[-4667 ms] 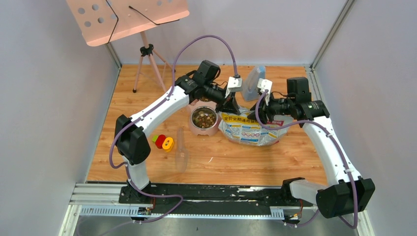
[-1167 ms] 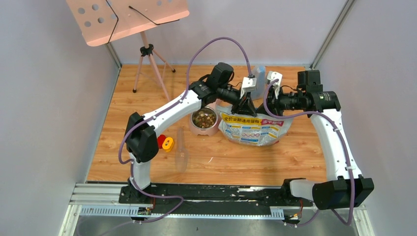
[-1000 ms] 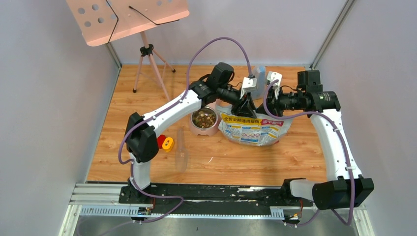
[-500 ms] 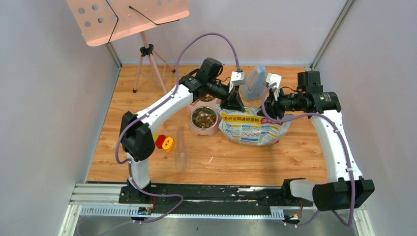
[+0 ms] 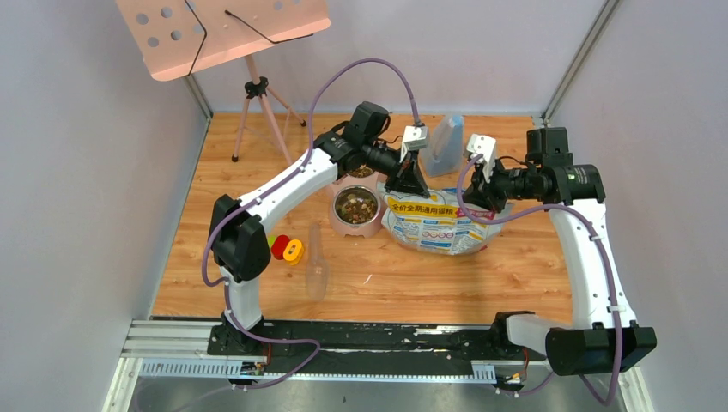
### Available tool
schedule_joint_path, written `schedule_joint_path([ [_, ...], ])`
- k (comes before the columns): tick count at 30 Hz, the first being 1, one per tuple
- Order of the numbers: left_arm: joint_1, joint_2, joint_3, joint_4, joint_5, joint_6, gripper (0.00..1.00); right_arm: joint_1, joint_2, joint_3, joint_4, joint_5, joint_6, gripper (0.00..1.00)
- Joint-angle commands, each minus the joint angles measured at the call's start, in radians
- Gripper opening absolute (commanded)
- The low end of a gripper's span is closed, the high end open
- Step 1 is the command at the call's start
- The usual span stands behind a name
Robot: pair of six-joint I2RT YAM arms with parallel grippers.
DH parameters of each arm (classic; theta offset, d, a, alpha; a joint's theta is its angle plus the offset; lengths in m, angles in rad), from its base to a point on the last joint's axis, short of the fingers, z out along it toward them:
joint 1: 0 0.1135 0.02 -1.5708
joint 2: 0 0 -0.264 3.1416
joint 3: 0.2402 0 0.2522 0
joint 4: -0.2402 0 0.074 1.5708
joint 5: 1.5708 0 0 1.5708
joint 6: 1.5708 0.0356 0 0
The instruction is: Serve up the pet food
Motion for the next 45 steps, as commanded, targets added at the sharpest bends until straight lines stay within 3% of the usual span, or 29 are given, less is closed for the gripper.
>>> schedule_joint_path([
  [1,0.005,-0.047,-0.002,0.017,-0.01,0.0,0.01,-0.024,-0.018,0.053,-0.031,0.042,-0.039,0.11],
  [3,0.004,-0.048,0.0,0.008,-0.015,0.01,0.02,-0.027,-0.023,0.05,-0.035,0.08,-0.051,0.2],
  [6,0.005,-0.049,0.0,-0.001,-0.018,0.018,0.01,-0.046,-0.038,0.045,-0.042,0.11,-0.087,0.21],
  [8,0.005,-0.048,0.001,0.001,-0.018,0.017,0.01,-0.08,-0.041,0.051,-0.053,0.114,-0.107,0.16],
  [11,0.005,-0.047,0.003,0.008,-0.017,0.012,0.0,-0.12,-0.03,0.073,-0.093,0.095,-0.146,0.02],
  [14,0.005,-0.044,0.007,0.009,-0.017,0.012,0.0,-0.145,-0.011,0.099,-0.127,0.082,-0.164,0.0],
  [15,0.006,-0.045,0.008,0.008,-0.017,0.011,0.0,-0.151,-0.007,0.104,-0.129,0.088,-0.167,0.01],
  [19,0.006,-0.047,0.009,0.006,-0.019,0.009,0.0,-0.176,-0.007,0.106,-0.13,0.125,-0.187,0.21],
  [22,0.005,-0.048,0.01,0.004,-0.024,0.012,0.0,-0.198,-0.008,0.108,-0.16,0.152,-0.243,0.15],
  [25,0.005,-0.044,0.007,0.01,-0.022,0.009,0.0,-0.233,-0.003,0.121,-0.19,0.146,-0.293,0.0],
  [29,0.003,-0.04,0.011,0.011,-0.021,0.009,0.0,-0.257,0.035,0.18,-0.237,0.127,-0.319,0.0],
  [31,0.005,-0.04,0.016,0.005,-0.022,0.015,0.0,-0.26,0.044,0.19,-0.234,0.149,-0.328,0.13],
  [33,0.004,-0.04,0.018,0.003,-0.024,0.018,0.0,-0.266,0.044,0.188,-0.23,0.167,-0.348,0.17],
  [37,0.005,-0.039,0.019,0.001,-0.023,0.022,0.0,-0.277,0.041,0.188,-0.245,0.175,-0.397,0.0],
  [43,0.005,-0.034,0.021,0.002,-0.024,0.018,0.0,-0.285,0.063,0.213,-0.279,0.166,-0.392,0.0],
  [44,0.005,-0.034,0.022,0.002,-0.025,0.017,0.0,-0.285,0.065,0.213,-0.273,0.165,-0.38,0.04],
  [45,0.006,-0.034,0.024,0.002,-0.025,0.016,0.0,-0.285,0.064,0.209,-0.267,0.166,-0.373,0.15],
])
